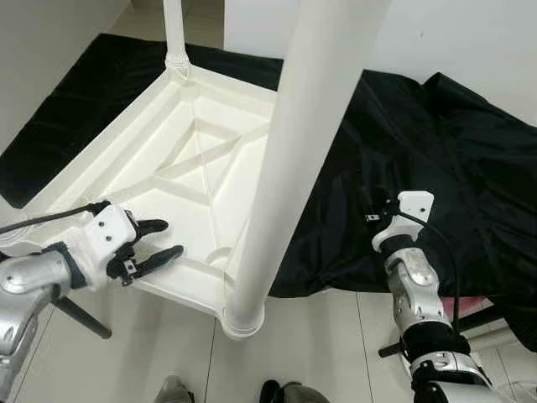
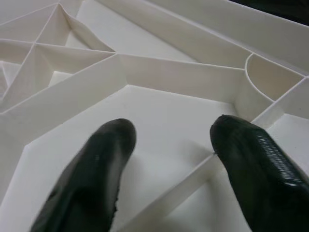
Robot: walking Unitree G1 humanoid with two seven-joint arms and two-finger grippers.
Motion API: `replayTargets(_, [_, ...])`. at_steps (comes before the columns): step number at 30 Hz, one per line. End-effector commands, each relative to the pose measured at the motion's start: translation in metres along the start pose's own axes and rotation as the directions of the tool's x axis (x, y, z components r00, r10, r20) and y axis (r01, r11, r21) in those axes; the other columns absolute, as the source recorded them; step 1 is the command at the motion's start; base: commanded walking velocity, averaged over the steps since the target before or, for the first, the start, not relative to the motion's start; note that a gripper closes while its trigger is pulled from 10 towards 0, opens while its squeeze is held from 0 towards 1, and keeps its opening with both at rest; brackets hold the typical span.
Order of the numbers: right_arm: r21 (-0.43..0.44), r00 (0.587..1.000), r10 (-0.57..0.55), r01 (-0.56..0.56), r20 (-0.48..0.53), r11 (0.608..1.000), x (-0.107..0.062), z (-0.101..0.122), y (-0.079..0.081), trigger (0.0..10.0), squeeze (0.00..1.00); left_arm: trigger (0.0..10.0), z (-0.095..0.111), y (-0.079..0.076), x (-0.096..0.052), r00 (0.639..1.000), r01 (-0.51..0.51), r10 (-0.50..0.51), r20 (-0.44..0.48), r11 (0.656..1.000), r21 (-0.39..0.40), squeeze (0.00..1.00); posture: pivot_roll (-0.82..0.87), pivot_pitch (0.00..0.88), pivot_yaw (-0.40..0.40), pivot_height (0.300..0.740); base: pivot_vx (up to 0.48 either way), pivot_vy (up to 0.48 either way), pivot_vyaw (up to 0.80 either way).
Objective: Building children table
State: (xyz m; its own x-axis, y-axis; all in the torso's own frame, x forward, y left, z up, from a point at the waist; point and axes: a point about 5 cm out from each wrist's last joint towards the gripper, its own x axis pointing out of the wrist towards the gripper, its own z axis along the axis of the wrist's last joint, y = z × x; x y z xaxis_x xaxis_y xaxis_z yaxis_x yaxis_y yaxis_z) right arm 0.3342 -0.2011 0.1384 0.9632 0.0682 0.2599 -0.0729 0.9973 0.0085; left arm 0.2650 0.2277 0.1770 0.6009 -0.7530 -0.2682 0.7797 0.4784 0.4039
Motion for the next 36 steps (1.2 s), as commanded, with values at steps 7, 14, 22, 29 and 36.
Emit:
replayTargets(7, [-0.006, 1.0, -0.021, 0.021, -0.02, 1.0, -0.006, -0.003, -0.007, 10.0, 0.0, 10.0, -0.008, -0.001, -0.003, 0.998, 0.053, -0.054, -0.019, 0.998, -0.044, 1.0, 0.09, 0.152, -0.087, 0.74, 0.0, 0.0, 0.0])
replayTargets(14, [-0.007, 0.999, -0.027, 0.027, -0.039, 1.0, -0.009, -0.006, -0.007, 10.0, 0.0, 10.0, 0.011, 0.002, -0.015, 0.991, 0.119, -0.11, 0.081, 0.987, -0.112, 0.0, 0.1, 0.148, -0.088, 0.74, 0.0, 0.0, 0.0])
replayTargets(22, [-0.007, 0.999, -0.022, 0.021, -0.043, 1.0, -0.008, -0.006, -0.005, 10.0, 0.0, 10.0, 0.015, 0.007, -0.02, 0.989, 0.11, -0.094, 0.114, 0.984, -0.142, 0.0, 0.1, 0.143, -0.093, 0.74, 0.0, 0.0, 0.0])
replayTargets(29, [-0.011, 0.999, -0.013, 0.013, -0.049, 1.0, -0.007, -0.007, -0.004, 10.0, 0.0, 10.0, 0.005, -0.007, -0.019, 0.982, 0.19, -0.188, 0.029, 0.974, -0.124, 0.0, 0.11, 0.136, -0.097, 0.74, 0.0, 0.0, 0.0])
replayTargets(36, [-0.019, 0.999, -0.012, 0.011, -0.05, 1.0, -0.006, -0.005, -0.006, 10.0, 0.0, 10.0, -0.007, -0.013, -0.015, 0.972, 0.219, -0.226, -0.069, 0.97, -0.105, 0.0, 0.1, 0.134, -0.096, 0.74, 0.0, 0.0, 0.0])
